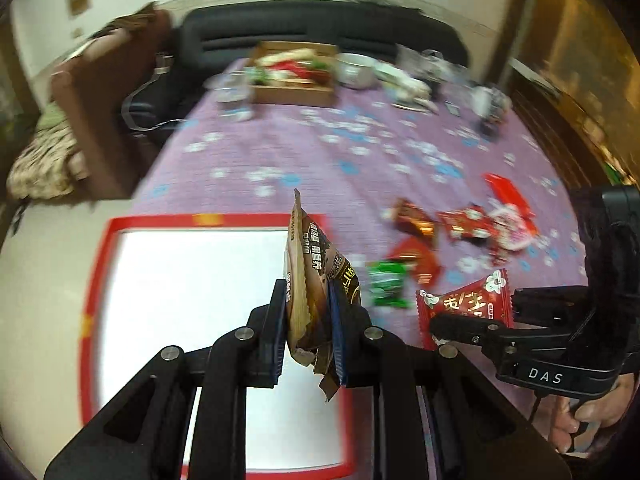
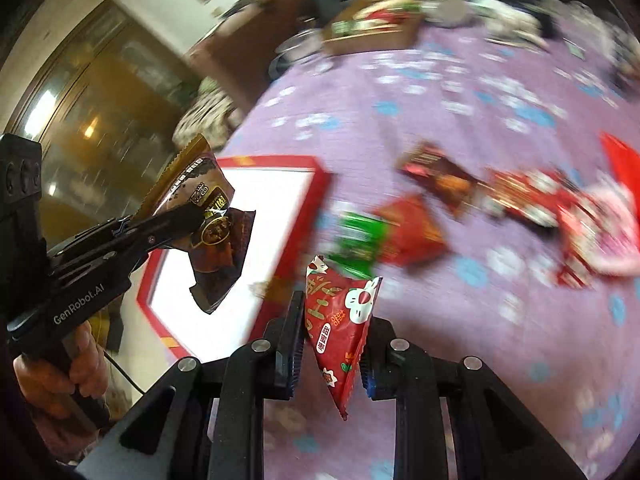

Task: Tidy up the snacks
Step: 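Carry the brown packet over the tray and release it with the left tool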

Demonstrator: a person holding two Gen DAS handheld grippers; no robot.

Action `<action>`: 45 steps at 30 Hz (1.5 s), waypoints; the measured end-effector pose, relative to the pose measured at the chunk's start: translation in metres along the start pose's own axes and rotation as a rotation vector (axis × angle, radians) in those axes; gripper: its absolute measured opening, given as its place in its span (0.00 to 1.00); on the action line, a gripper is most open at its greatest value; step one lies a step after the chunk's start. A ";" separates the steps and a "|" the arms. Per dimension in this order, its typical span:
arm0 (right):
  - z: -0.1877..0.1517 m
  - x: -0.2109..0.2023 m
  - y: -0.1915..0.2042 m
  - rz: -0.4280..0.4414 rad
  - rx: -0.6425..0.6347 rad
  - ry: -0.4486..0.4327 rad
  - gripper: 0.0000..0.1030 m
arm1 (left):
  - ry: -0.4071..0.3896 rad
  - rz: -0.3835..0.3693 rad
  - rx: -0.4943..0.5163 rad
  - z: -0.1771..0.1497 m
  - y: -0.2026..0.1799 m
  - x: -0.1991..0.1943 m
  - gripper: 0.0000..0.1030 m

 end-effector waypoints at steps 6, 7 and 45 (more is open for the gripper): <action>0.011 0.032 0.066 0.041 -0.153 0.052 0.23 | 0.002 0.123 -0.082 -0.019 0.059 -0.011 0.16; 0.011 0.039 0.077 0.047 -0.178 0.063 0.23 | 0.006 0.138 -0.088 -0.023 0.066 -0.012 0.16; 0.025 0.045 0.079 0.020 -0.169 0.073 0.28 | -0.124 0.385 -0.012 0.016 0.097 -0.081 0.33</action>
Point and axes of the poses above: each gripper's, at about its wrist camera, not at the fingertips, and x roughly the way its jaws point, y to its left, z to its top, the point moved 10 cm from there along x, roughly the way its jaws point, and after that the axes turned 7 degrees about -z, right-handed, at the moved point
